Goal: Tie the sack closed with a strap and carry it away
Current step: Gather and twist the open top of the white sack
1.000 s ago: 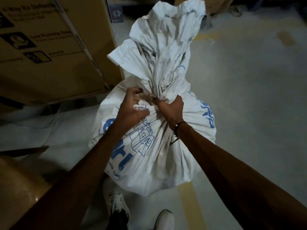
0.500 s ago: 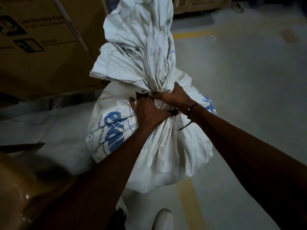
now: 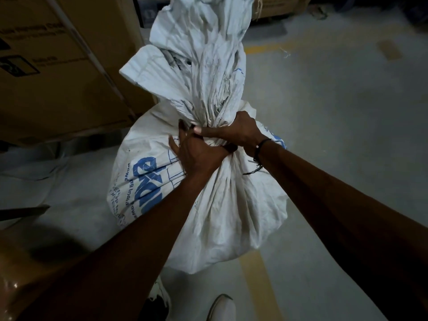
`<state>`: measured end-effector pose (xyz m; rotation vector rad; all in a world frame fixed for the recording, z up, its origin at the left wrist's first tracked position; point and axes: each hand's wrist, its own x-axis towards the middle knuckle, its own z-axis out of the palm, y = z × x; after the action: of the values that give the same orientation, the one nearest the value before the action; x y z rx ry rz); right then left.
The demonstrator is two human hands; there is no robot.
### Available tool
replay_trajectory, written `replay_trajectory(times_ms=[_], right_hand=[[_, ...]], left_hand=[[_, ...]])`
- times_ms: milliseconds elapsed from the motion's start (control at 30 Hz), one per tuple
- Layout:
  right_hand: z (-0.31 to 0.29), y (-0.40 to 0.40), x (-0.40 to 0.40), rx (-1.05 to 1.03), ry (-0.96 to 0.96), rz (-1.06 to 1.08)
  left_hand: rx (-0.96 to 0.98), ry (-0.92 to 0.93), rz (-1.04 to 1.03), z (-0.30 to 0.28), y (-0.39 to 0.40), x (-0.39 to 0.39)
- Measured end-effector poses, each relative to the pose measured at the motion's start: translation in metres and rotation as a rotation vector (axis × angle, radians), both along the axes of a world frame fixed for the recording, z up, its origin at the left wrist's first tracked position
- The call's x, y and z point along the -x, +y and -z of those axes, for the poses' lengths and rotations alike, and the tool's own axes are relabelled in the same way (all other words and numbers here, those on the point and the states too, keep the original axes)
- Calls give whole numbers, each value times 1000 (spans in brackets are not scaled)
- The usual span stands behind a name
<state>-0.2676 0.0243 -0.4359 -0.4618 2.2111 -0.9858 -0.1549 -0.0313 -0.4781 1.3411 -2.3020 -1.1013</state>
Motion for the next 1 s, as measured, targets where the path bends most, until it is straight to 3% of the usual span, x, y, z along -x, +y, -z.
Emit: replay_trajectory(times_ms=[200,367,533,733,800,1000], right_hand=[[2,24,4,135,59,90],[19,73,-24,370,-188,265],[47,89,-59,476,-134,435],[31,79,-85,403,160,323],[18,77,-95,421,167,300],[-30,64,-137,413,127,189]], left_hand=[[-124,79,-89,8,-4,-1],[-122,124,-142,13,-4,-4],[-218,77,-177,17,-2,-6],[-249,136,-90,7,-6,-18],[-218,166,-33,0,-9,-29],[-90,-13,-2,-38,-4,-96]])
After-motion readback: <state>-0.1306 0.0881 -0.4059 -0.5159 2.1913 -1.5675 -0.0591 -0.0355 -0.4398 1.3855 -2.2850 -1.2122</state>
